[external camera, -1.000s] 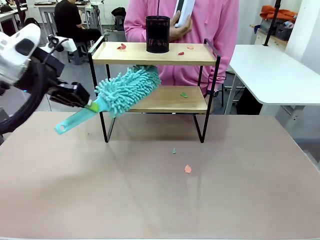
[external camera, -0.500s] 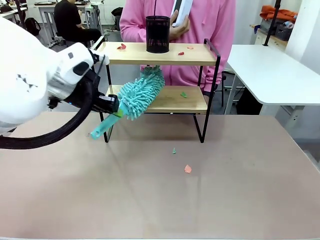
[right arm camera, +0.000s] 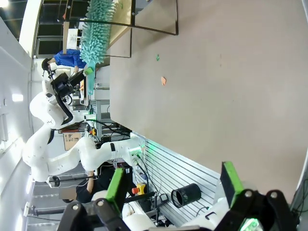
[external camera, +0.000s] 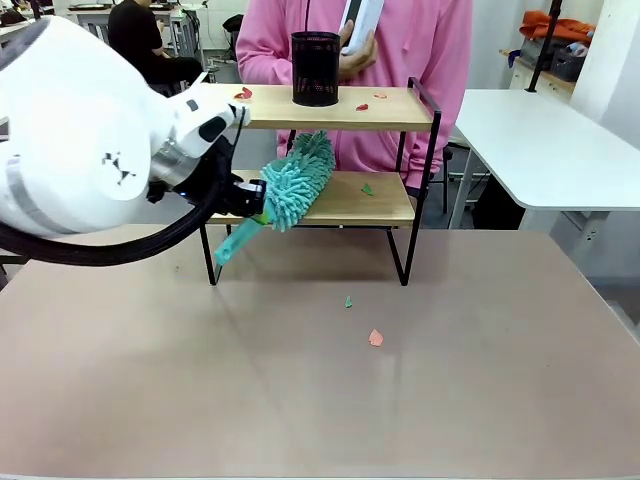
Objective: Clean the shelf.
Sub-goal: Clean the specific tier of the Shelf with the Duster once objects are removed, then clean the remaining tier of the Shelf with the Duster once objects are removed.
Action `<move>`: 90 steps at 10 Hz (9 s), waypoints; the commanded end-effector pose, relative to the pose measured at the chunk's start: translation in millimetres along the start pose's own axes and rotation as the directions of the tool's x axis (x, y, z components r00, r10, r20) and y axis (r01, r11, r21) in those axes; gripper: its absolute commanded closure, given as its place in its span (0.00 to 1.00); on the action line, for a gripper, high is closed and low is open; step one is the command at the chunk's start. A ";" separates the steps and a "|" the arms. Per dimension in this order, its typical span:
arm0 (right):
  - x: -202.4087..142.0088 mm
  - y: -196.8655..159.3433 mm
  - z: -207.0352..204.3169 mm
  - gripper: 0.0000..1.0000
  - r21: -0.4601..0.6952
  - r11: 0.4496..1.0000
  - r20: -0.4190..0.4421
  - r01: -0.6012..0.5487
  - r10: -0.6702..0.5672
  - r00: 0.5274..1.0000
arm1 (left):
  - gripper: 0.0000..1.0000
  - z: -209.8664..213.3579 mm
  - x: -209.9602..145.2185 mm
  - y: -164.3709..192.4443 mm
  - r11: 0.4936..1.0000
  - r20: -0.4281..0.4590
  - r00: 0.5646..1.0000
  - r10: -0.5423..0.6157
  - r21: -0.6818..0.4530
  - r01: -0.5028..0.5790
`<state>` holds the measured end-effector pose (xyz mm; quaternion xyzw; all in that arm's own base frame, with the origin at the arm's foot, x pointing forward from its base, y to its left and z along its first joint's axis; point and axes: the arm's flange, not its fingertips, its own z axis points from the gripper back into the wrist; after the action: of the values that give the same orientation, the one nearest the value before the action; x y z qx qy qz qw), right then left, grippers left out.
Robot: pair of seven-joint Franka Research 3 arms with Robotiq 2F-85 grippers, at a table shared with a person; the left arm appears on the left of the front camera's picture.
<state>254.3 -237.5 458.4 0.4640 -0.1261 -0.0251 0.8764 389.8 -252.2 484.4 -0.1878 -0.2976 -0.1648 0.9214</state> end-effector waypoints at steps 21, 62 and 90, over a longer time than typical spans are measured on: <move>-0.1 0.6 3.1 0.00 0.000 1.000 -0.005 -0.026 0.026 1.000 | 0.95 36.2 -7.4 18.3 0.794 -0.090 0.833 -0.545 -0.373 0.480; -0.1 0.6 3.1 0.00 0.000 1.000 -0.005 -0.026 0.026 1.000 | 0.95 309.5 -131.6 281.7 0.967 0.281 0.926 0.253 -0.053 -0.249; -0.1 0.6 3.1 0.00 0.000 1.000 -0.005 -0.026 0.026 1.000 | 0.88 164.4 109.5 39.0 0.992 -0.046 0.995 0.087 0.091 -0.083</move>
<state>254.0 -237.5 458.7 0.4632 -0.1258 -0.0251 0.8769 402.9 -155.8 660.1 -0.1696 -0.2760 -0.1222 0.9381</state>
